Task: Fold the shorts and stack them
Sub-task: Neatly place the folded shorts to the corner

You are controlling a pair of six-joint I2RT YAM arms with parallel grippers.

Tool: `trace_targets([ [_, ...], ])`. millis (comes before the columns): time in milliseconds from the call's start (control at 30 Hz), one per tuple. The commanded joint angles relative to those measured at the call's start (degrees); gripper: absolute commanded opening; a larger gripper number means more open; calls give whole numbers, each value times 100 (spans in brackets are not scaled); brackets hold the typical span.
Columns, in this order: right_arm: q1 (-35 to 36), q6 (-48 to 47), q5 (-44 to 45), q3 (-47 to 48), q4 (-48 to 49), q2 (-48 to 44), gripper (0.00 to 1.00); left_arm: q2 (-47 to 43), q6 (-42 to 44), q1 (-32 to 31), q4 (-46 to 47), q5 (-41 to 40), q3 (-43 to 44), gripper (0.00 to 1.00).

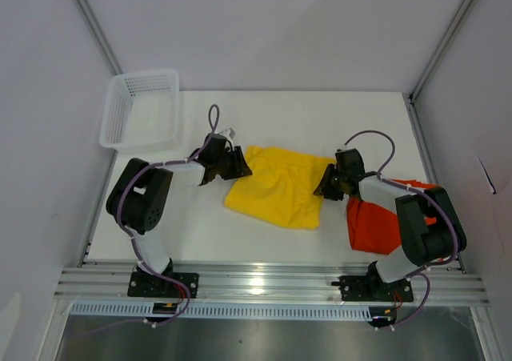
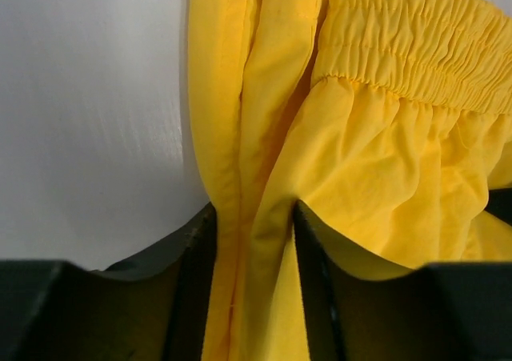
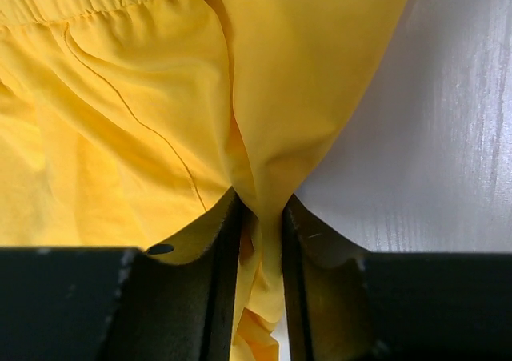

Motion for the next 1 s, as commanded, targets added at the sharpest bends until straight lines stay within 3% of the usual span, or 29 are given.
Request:
trace_targets([
  [0, 96, -73, -15, 251, -71, 127, 25, 198, 17, -182, -158, -225, 171, 44],
  [133, 183, -55, 29, 366, -132, 127, 19, 111, 53, -332, -272, -603, 198, 25],
  [167, 192, -73, 98, 401, -237, 127, 12, 76, 52, -384, -290, -656, 181, 18],
  [300, 263, -196, 397, 655, -659, 66, 2, -126, 0, -499, -421, -973, 155, 0],
  [667, 1044, -399, 1996, 1806, -2188, 127, 0, -907, -536, -1307, -1142, -2405, 321, 0],
  [967, 1282, -73, 1471, 1939, -1978, 92, 0, -1497, -625, -1755, -1231, -2748, 260, 0],
])
